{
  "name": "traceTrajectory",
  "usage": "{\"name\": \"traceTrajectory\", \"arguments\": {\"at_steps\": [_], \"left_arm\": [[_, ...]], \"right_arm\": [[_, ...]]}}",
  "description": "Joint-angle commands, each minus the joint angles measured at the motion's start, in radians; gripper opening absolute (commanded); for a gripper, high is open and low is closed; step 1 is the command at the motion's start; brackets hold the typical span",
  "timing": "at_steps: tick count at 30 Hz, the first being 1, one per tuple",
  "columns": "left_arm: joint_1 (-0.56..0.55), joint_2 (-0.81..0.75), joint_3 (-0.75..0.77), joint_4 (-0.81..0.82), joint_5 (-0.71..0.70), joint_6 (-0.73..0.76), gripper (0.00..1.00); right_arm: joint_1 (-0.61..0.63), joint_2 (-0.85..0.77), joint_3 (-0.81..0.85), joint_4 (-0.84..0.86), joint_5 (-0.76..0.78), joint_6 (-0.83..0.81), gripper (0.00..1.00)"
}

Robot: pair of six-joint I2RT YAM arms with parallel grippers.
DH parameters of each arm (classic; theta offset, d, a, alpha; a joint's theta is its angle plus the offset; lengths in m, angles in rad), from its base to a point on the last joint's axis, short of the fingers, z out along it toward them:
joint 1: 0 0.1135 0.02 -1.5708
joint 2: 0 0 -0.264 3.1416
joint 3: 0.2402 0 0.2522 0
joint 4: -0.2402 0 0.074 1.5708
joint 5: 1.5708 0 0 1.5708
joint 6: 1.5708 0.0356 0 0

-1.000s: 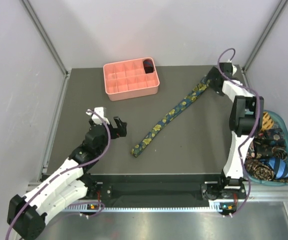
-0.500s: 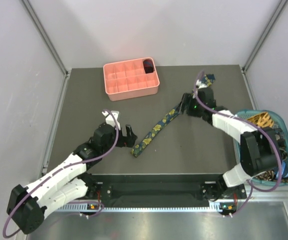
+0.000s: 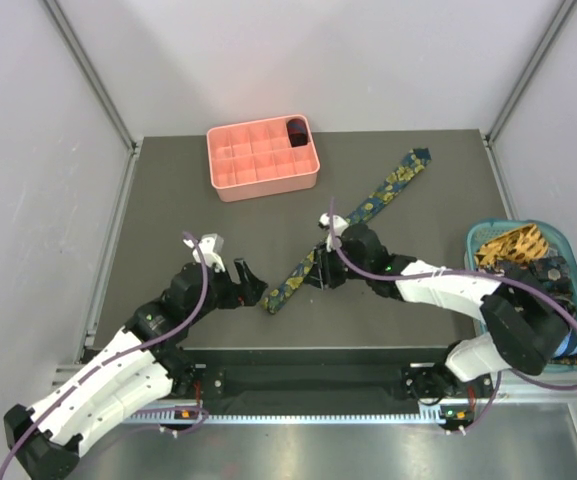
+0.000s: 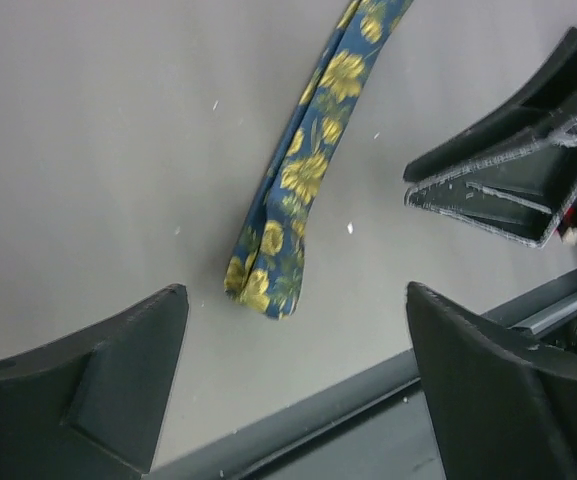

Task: Roll the ties
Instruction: Flatten the tie, then roll the tie

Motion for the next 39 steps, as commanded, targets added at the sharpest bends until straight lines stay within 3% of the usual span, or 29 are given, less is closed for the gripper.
{"name": "traceTrajectory", "arguments": {"at_steps": [1, 5, 10, 20, 25, 32, 39], "left_arm": [[-0.004, 0.022, -0.013, -0.064, 0.000, -0.067, 0.90], [-0.007, 0.041, -0.027, -0.093, 0.007, -0.111, 0.81], [-0.015, 0.022, -0.070, -0.056, 0.060, -0.139, 0.68], [-0.043, 0.074, -0.154, 0.088, 0.054, -0.171, 0.78], [-0.052, 0.171, -0.145, 0.177, 0.027, -0.173, 0.79], [-0.066, 0.266, -0.145, 0.249, -0.012, -0.197, 0.74], [-0.079, 0.317, -0.174, 0.341, -0.004, -0.228, 0.58]], "right_arm": [[0.066, 0.063, 0.040, 0.140, -0.065, -0.006, 0.27], [0.107, 0.150, 0.104, 0.134, -0.071, -0.004, 0.17], [0.118, 0.262, 0.153, 0.149, -0.111, 0.016, 0.13], [0.132, 0.377, 0.196, 0.189, -0.158, 0.036, 0.11], [0.147, 0.400, 0.198, 0.194, -0.181, 0.036, 0.10], [0.152, 0.408, 0.203, 0.189, -0.198, 0.031, 0.10], [0.153, 0.426, 0.218, 0.183, -0.204, 0.032, 0.10]]}}
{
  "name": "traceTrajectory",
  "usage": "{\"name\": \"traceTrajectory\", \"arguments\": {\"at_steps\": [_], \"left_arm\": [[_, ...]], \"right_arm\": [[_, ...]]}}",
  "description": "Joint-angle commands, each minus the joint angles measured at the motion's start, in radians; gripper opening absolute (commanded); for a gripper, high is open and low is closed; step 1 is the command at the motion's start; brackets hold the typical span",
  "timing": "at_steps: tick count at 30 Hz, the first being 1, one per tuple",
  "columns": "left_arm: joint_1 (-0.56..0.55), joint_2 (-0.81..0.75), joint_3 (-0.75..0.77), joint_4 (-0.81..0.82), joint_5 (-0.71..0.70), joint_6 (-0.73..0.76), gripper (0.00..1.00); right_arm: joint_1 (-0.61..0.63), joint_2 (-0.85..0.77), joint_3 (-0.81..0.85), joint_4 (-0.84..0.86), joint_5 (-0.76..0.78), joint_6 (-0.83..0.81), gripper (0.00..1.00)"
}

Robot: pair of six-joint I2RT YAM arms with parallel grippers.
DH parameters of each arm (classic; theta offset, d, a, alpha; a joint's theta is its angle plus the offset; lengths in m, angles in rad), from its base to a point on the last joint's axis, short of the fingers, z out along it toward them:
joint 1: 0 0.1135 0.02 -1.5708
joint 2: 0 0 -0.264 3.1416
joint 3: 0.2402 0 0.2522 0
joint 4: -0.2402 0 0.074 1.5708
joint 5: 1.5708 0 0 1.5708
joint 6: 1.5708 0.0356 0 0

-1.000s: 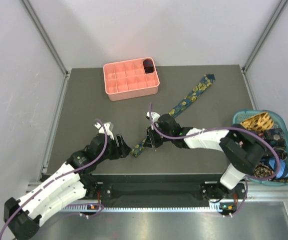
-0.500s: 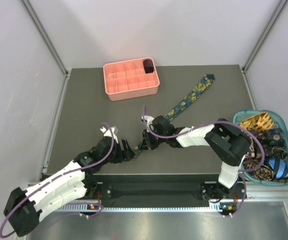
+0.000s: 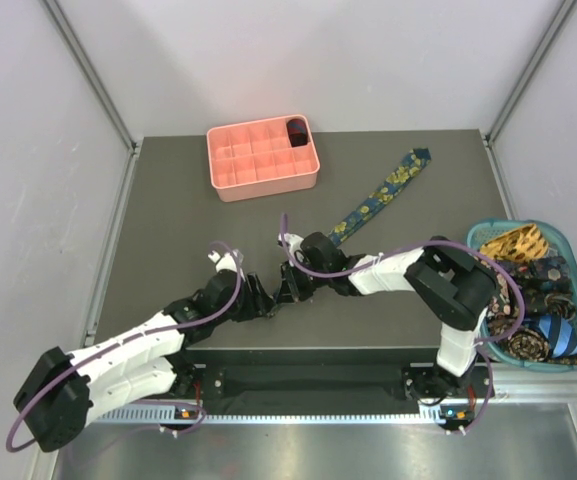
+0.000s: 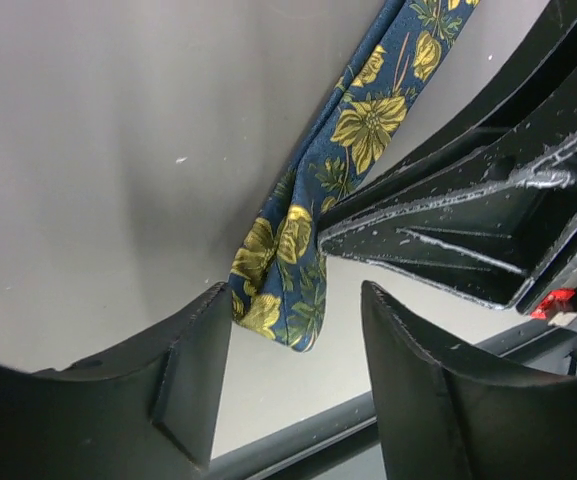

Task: Roll the ties
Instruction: Roll the tie

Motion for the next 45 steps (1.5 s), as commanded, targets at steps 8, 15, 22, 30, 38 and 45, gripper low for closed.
{"name": "traceTrajectory", "arguments": {"at_steps": [8, 15, 22, 30, 38, 45], "left_arm": [[-0.037, 0.038, -0.026, 0.117, -0.032, -0.049, 0.39], [-0.037, 0.053, -0.003, 0.095, -0.036, -0.035, 0.23], [-0.037, -0.024, 0.101, -0.093, -0.169, 0.002, 0.70], [-0.034, -0.059, 0.294, -0.351, -0.384, 0.043, 0.85], [-0.020, -0.074, 0.495, -0.537, -0.562, 0.031, 0.88], [-0.020, -0.071, 0.676, -0.656, -0.664, 0.051, 0.88]], "right_arm": [[0.018, 0.031, 0.046, 0.031, -0.024, -0.002, 0.10], [0.018, -0.036, 0.002, 0.015, 0.026, -0.021, 0.22], [0.018, -0.136, -0.034, -0.009, 0.107, -0.070, 0.33], [0.070, -0.194, -0.049, -0.012, 0.161, -0.174, 0.39], [0.133, -0.206, -0.071, 0.031, 0.213, -0.222, 0.52], [0.222, -0.167, -0.035, 0.038, 0.313, -0.261, 0.61]]}}
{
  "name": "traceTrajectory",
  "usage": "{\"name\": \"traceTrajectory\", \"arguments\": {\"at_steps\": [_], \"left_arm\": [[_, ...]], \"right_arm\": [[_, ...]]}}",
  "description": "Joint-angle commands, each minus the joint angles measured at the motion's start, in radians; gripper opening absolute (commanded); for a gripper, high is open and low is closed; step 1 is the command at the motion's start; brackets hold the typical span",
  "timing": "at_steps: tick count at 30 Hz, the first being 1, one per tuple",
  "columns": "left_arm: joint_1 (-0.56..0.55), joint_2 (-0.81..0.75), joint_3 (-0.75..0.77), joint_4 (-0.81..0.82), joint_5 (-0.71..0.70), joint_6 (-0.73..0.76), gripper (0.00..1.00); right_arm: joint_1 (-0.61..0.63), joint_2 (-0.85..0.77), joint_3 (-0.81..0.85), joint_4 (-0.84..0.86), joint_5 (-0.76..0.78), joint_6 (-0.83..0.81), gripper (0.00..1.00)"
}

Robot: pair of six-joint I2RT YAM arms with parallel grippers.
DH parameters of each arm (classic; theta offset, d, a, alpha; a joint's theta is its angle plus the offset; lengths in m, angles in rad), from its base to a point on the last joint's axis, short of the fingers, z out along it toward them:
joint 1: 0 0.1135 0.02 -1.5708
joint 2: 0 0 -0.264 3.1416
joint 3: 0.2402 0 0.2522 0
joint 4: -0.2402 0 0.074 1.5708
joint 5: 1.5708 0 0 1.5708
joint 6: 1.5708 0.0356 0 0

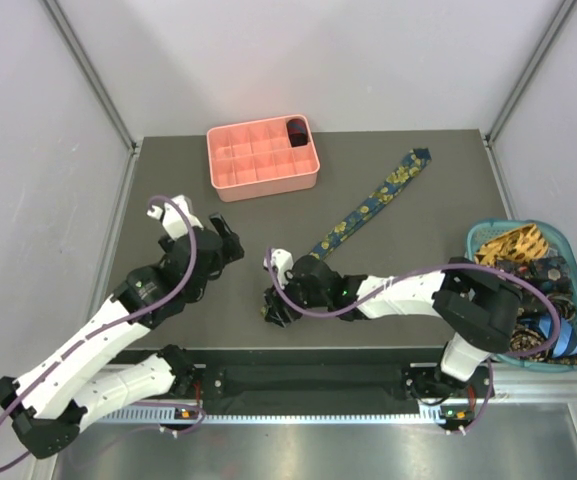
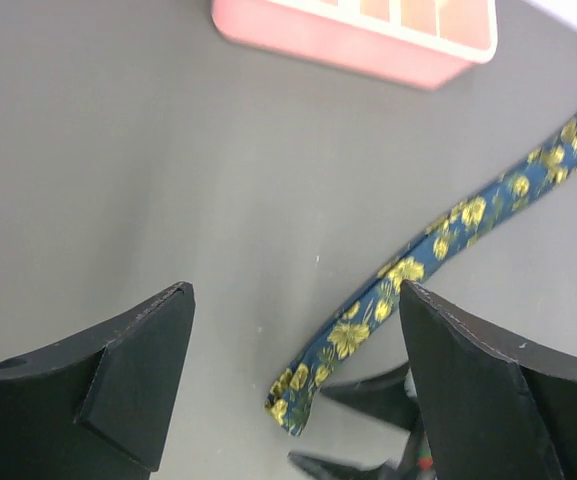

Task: Roll the ties
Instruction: Roll the tie

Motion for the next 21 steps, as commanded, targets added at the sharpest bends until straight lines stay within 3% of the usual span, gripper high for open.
{"name": "traceTrajectory", "arguments": {"at_steps": [1, 13, 21], "left_arm": [[0.003, -0.014, 0.078, -0.100, -0.099, 0.024, 0.88], [0.003, -0.034, 0.098, -0.142, -0.127, 0.052, 0.88], [0.003, 0.000, 0.095, -0.136, -0.104, 0.078, 0.88]], "right_arm": [[0.051, 0.022, 0.042, 0.031, 0.075, -0.058, 0.61], [0.121, 0.110, 0.130, -0.056, 0.246, -0.149, 0.63], [0.147, 0.156, 0.176, -0.118, 0.311, -0.170, 0.34]]}}
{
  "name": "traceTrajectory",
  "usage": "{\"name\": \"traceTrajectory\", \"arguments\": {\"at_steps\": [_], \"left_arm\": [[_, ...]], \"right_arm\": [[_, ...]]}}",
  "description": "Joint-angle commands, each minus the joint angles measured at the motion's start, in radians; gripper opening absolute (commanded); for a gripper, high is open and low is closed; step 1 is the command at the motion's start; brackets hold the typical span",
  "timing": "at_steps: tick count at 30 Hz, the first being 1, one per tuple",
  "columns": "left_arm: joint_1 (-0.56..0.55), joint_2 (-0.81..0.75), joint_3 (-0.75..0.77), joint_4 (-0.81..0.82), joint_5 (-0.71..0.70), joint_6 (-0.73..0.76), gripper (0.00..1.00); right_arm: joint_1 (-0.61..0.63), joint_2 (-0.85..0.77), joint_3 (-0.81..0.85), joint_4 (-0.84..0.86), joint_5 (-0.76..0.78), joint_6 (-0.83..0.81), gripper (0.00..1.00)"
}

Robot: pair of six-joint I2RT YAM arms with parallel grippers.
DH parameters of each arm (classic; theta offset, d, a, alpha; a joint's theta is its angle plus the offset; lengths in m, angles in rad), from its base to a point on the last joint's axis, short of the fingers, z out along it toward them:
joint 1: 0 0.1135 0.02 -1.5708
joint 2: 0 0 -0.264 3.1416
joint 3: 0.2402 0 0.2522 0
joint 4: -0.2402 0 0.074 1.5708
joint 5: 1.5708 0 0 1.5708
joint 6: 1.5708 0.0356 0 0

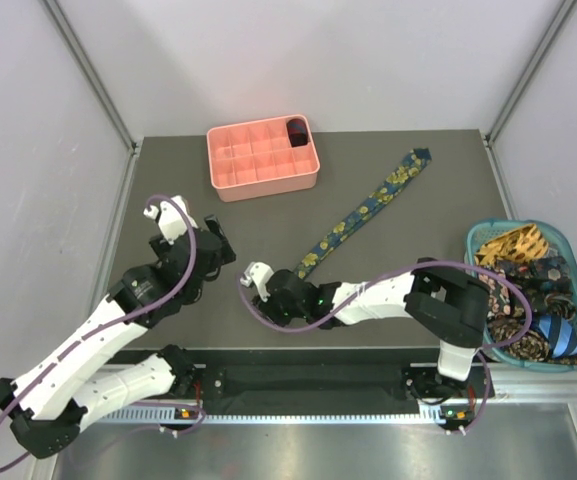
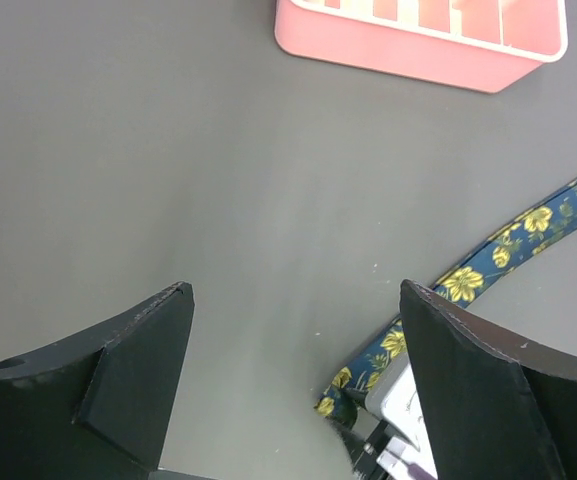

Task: Roll the ties
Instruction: Roll the tie

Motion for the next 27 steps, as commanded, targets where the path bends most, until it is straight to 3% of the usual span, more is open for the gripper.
{"name": "traceTrajectory", "arguments": {"at_steps": [1, 4, 7, 20, 27], "left_arm": [[0.002, 0.008, 0.027, -0.005, 0.000, 0.029, 0.88], [0.000, 0.005, 0.002, 0.013, 0.025, 0.043, 0.88], [0.002, -0.005, -0.042, 0.053, 0.062, 0.058, 0.89], [0.000, -0.046, -0.251, 0.291, 0.207, 0.159, 0.92], [0.000, -0.054, -0.375, 0.458, 0.339, 0.179, 0.91]], "right_arm": [[0.020, 0.007, 0.031, -0.019, 0.038, -0.023, 0.29], [0.019, -0.008, 0.024, -0.009, 0.018, -0.004, 0.11], [0.010, -0.034, 0.007, 0.017, -0.048, 0.029, 0.00], [-0.171, -0.057, -0.064, 0.199, -0.464, 0.241, 0.00], [-0.245, -0.068, -0.101, 0.256, -0.536, 0.321, 0.00]]}}
